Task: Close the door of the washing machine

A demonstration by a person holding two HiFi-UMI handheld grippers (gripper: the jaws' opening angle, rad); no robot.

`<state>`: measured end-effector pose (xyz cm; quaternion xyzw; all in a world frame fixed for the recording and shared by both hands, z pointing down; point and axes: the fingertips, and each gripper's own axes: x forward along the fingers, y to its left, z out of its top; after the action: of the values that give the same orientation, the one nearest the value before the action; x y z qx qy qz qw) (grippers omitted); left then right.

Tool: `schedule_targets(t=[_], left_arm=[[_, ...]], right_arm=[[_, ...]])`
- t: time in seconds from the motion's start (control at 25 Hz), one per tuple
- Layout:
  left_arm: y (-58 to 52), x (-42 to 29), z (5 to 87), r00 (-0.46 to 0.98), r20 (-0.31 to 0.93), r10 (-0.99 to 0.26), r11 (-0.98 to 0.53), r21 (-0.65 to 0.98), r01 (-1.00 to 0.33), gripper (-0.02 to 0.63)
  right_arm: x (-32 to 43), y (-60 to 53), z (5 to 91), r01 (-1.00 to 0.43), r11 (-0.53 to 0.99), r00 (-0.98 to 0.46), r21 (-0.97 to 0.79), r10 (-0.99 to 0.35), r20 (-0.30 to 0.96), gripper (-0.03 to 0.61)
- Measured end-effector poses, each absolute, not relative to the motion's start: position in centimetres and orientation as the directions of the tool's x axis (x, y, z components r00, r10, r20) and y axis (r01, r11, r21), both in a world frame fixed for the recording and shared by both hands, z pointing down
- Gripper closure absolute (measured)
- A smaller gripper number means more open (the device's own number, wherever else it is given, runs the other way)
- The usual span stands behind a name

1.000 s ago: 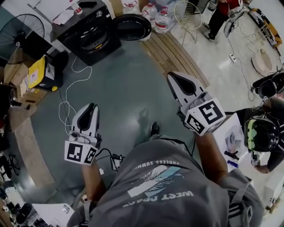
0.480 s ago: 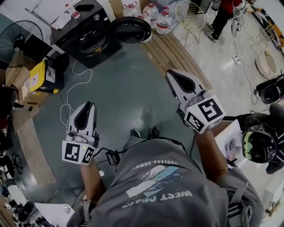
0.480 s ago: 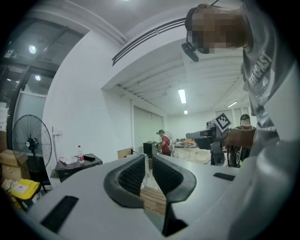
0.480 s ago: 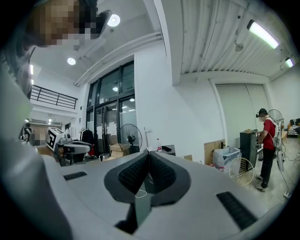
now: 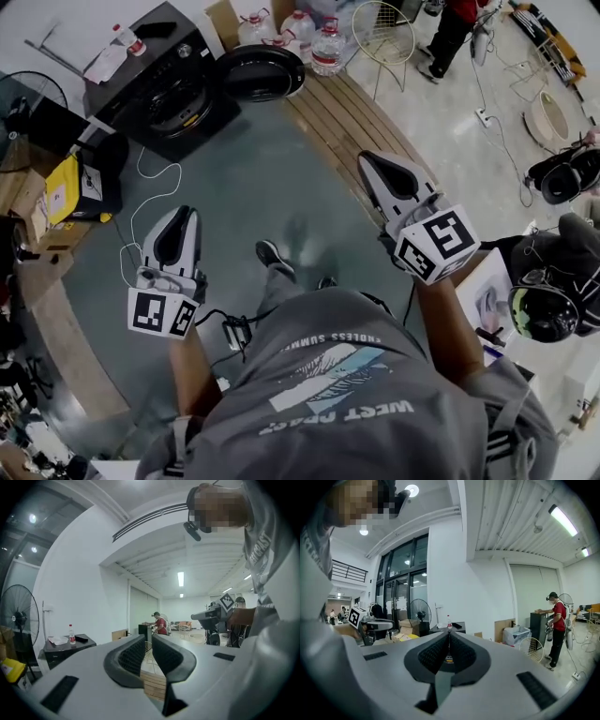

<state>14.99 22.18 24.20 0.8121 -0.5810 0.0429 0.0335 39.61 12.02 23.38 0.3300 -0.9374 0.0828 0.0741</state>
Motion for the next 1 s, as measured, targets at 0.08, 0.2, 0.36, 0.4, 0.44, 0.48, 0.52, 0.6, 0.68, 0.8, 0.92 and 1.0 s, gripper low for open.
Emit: schedule_targets(t=[0.08, 0.2, 0.36, 0.4, 0.44, 0.48, 0.52, 0.6, 0.68, 0.8, 0.92, 1.0], left_arm=[[19.8, 13.9, 24.1, 0.348, 0.094, -0.933, -0.349, 0.006, -0.937, 0.555], [16.9, 12.2, 23.8, 0.383, 0.086, -0.920, -0.384, 0.005, -0.923, 0.555], [13.7, 9.1, 23.4, 0.414, 0.091, -0.906, -0.415, 0.012, -0.910, 0.555], [12.9, 8.3, 23.4, 0.421, 0.091, -0.902, -0.422, 0.012, -0.907, 0.555], [12.2, 7.6, 23.4, 0.428, 0.092, -0.899, -0.428, 0.013, -0.904, 0.555], [11.6, 6.9, 23.5, 0.433, 0.094, -0.896, -0.434, 0.015, -0.901, 0.555], [11.2, 6.3, 23.7, 0.437, 0.097, -0.894, -0.438, 0.017, -0.899, 0.555], [10.6, 5.2, 24.0, 0.443, 0.099, -0.891, -0.443, 0.022, -0.896, 0.555], [10.0, 4.4, 24.3, 0.446, 0.097, -0.890, -0.445, 0.026, -0.895, 0.555], [9.3, 3.2, 24.7, 0.452, 0.091, -0.887, -0.451, 0.035, -0.892, 0.555], [8.5, 1.6, 25.4, 0.461, 0.098, -0.882, -0.459, 0.046, -0.887, 0.555], [7.7, 0.5, 25.7, 0.471, 0.101, -0.876, -0.468, 0.052, -0.882, 0.555]], right_arm=[[38.4, 10.4, 23.4, -0.654, 0.749, -0.752, -0.106, -0.628, 0.200, 0.549], [36.1, 8.3, 23.5, -0.673, 0.732, -0.735, -0.110, -0.646, 0.204, 0.549], [32.7, 5.9, 23.0, -0.682, 0.725, -0.725, -0.097, -0.654, 0.215, 0.549], [32.0, 5.2, 22.9, -0.687, 0.721, -0.720, -0.091, -0.659, 0.218, 0.549], [31.3, 4.5, 22.9, -0.691, 0.717, -0.715, -0.086, -0.663, 0.221, 0.549], [30.7, 3.9, 23.1, -0.694, 0.716, -0.713, -0.083, -0.665, 0.222, 0.549], [30.1, 3.5, 23.3, -0.695, 0.715, -0.712, -0.081, -0.666, 0.222, 0.549], [29.1, 2.9, 23.5, -0.700, 0.710, -0.707, -0.081, -0.671, 0.224, 0.549], [28.5, 2.4, 23.8, -0.710, 0.699, -0.696, -0.082, -0.680, 0.230, 0.549], [27.5, 1.7, 24.2, -0.726, 0.683, -0.679, -0.082, -0.694, 0.240, 0.549], [26.2, 0.8, 24.6, -0.738, 0.670, -0.666, -0.083, -0.702, 0.251, 0.549], [25.1, 0.0, 24.5, -0.738, 0.671, -0.664, -0.077, -0.700, 0.262, 0.549]])
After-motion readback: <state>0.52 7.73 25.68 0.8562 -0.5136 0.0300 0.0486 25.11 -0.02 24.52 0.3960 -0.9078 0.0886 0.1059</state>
